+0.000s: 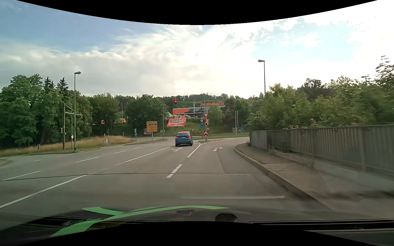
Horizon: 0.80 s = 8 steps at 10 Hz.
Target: Follow the waypoints while adhering to traffic rules and regulations
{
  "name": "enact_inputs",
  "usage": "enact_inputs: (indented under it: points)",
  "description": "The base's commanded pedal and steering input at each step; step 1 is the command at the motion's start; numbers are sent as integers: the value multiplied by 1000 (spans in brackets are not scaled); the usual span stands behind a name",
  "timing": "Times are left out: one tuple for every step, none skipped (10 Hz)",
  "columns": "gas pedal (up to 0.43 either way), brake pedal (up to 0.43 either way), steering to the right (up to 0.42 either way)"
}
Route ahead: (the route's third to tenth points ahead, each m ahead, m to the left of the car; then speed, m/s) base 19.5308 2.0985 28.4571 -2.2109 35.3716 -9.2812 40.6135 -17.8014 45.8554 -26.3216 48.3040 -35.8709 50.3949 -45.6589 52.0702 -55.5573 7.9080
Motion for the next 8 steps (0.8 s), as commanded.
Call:
enact_inputs:
  points:
    - [0,0,-2]
    - [0,0,-2]
    - [0,0,-2]
    - [0,0,-2]
    - [0,0,-2]
    - [0,0,-2]
    - [20,0,-3]
    - [20,0,-2]
